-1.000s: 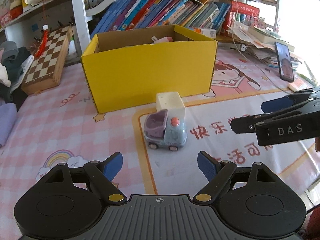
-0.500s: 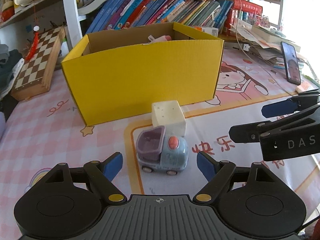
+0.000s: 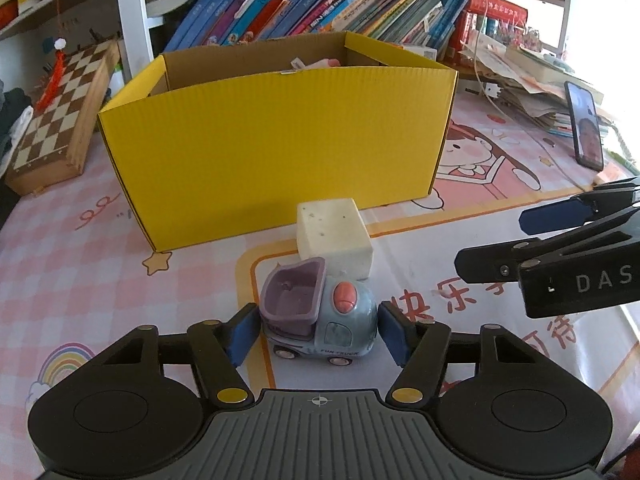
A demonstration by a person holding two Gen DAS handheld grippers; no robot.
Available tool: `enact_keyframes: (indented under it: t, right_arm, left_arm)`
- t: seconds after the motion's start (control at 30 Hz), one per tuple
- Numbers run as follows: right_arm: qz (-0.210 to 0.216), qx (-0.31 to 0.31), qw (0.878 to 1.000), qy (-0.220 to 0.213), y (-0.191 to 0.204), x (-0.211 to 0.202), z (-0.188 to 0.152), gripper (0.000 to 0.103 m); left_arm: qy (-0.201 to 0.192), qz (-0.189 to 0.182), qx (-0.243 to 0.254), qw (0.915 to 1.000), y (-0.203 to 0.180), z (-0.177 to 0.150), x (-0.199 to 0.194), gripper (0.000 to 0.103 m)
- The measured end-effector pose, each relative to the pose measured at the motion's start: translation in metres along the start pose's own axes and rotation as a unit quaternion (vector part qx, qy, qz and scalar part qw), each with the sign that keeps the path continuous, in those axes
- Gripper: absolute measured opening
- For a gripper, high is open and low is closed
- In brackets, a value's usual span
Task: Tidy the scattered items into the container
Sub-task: 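Close the left tool on the toy truck while the right tool closes on the white soap block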
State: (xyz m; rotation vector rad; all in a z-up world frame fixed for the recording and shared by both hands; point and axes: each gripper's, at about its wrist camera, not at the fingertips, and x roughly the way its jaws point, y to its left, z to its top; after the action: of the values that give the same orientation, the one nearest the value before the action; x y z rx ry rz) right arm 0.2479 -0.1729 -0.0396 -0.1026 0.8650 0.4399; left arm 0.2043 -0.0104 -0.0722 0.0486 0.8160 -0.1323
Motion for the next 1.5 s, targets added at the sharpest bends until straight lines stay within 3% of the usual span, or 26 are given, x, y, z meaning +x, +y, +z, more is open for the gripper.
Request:
enact_keyframes:
  t: [0.27,0.7,1.5]
  right_arm:
    - [0.008,0.0,1.0,0.005,0.006,0.007,0.003,0.076]
    - [0.051,-0.018,0.998,0.019,0.04,0.029,0.009,0.076]
    - [0.043,-0.056,0.997,-0.01,0.071,0.063,0.027,0.064]
  left_arm:
    - [-0.002,0.005,-0.019,0.9998,0.012,-0.002,-0.01,0.064]
    - [0.009,0.047,-0.057,0.9973,0.045,-0.019,-0.036,0.064]
    - [0.007,0.087,-0.072,0.9936,0.069,-0.026,-0.056,0.064]
